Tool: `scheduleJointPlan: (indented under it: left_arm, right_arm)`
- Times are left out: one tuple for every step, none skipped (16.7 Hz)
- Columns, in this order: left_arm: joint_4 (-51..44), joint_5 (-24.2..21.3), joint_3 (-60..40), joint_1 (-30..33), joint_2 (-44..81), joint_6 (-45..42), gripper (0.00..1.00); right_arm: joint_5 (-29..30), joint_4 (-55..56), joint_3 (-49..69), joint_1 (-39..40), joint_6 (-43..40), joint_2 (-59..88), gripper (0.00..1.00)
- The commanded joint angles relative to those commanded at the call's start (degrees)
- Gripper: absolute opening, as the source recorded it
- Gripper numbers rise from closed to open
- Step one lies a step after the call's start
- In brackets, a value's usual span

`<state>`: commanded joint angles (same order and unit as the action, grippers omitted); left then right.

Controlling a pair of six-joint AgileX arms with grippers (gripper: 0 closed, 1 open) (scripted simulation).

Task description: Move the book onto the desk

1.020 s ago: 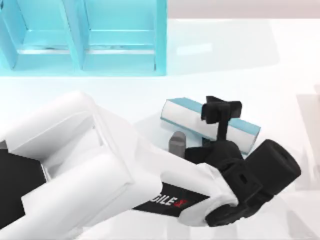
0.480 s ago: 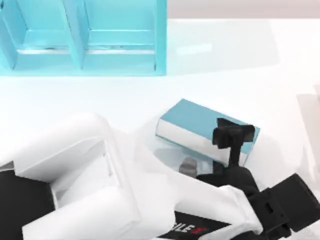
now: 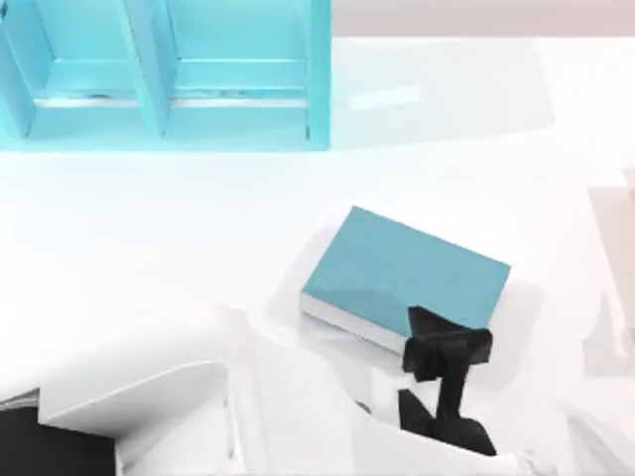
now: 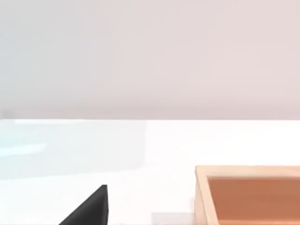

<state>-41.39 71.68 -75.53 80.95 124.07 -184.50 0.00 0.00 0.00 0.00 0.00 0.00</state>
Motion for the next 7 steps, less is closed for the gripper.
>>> scheduleJointPlan:
  left_arm:
    - [-3.69, 0.45, -0.5, 1.21, -0.03, 3.61, 1.0]
    - [-6.74, 0.94, -1.01, 2.36, -0.08, 6.6, 1.0]
    - [-9.24, 1.41, -1.5, 3.49, -0.14, 9.05, 1.0]
    - [-11.18, 1.83, -1.92, 4.51, -0.21, 10.95, 1.0]
    - [-12.46, 2.14, -2.24, 5.28, -0.27, 12.19, 1.0]
    - [-13.16, 2.34, -2.44, 5.72, -0.29, 12.87, 1.0]
    - [-13.3, 2.39, -2.49, 5.81, -0.29, 13.01, 1.0]
  right_arm:
    - [0.0, 0.0, 0.0, 0.0, 0.0, 0.0, 1.0]
    - [0.0, 0.0, 0.0, 0.0, 0.0, 0.0, 1.0]
    - [0.0, 0.0, 0.0, 0.0, 0.0, 0.0, 1.0]
    - [0.0, 0.0, 0.0, 0.0, 0.0, 0.0, 1.0]
    - [0.0, 0.0, 0.0, 0.0, 0.0, 0.0, 1.0]
    - [0.0, 0.0, 0.0, 0.0, 0.0, 0.0, 1.0]
    - [0.0, 0.0, 0.0, 0.0, 0.0, 0.0, 1.0]
